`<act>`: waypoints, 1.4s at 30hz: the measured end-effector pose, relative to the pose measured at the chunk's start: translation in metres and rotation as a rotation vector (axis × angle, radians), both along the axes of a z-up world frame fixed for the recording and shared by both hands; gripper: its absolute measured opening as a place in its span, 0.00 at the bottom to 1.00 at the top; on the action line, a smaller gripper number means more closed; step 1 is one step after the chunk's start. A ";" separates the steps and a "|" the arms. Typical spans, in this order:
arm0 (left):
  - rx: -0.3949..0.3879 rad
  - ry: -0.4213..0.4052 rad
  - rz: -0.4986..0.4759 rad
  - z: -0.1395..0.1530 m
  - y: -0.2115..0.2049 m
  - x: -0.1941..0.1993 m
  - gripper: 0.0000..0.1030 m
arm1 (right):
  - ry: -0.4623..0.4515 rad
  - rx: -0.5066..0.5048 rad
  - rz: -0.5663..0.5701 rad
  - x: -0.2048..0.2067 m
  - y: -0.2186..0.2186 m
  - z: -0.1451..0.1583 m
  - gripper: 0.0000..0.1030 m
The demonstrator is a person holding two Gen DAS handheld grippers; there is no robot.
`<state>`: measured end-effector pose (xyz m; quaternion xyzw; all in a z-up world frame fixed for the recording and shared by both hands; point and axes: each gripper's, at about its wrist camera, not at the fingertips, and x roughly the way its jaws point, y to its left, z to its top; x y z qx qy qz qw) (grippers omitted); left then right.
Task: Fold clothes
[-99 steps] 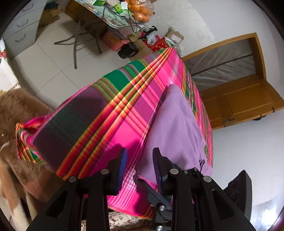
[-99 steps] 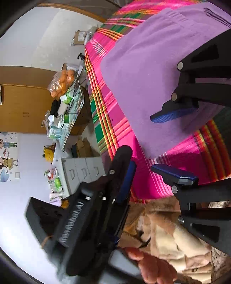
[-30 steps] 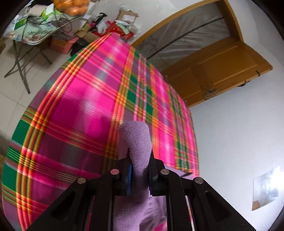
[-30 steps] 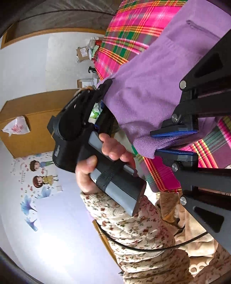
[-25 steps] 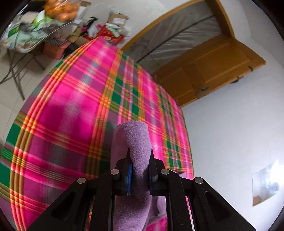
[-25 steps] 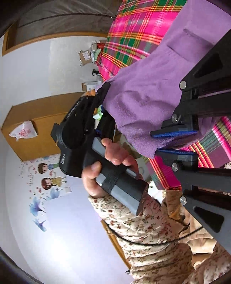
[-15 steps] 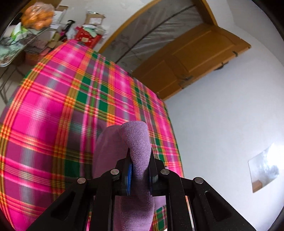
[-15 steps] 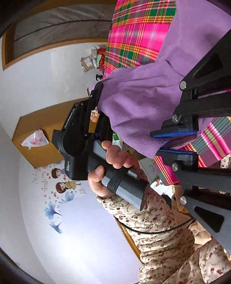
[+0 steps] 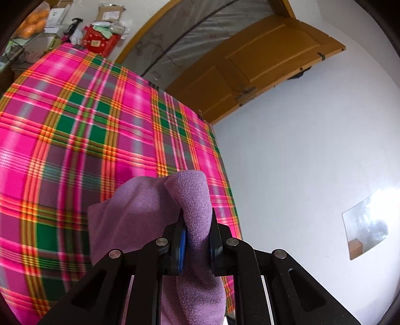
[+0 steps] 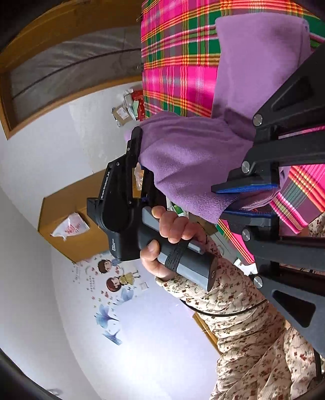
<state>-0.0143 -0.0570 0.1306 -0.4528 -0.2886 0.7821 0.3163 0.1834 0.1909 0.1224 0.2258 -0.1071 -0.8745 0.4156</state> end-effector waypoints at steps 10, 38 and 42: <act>-0.034 -0.033 -0.057 -0.011 0.051 -0.011 0.14 | -0.061 -0.037 -0.128 -0.003 0.050 -0.011 0.12; -0.113 -0.147 -0.201 -0.057 0.155 -0.045 0.14 | -0.226 -0.022 -0.418 -0.016 0.142 -0.062 0.12; -0.126 -0.189 -0.214 -0.073 0.164 -0.051 0.14 | -0.263 -0.015 -0.444 -0.020 0.150 -0.074 0.12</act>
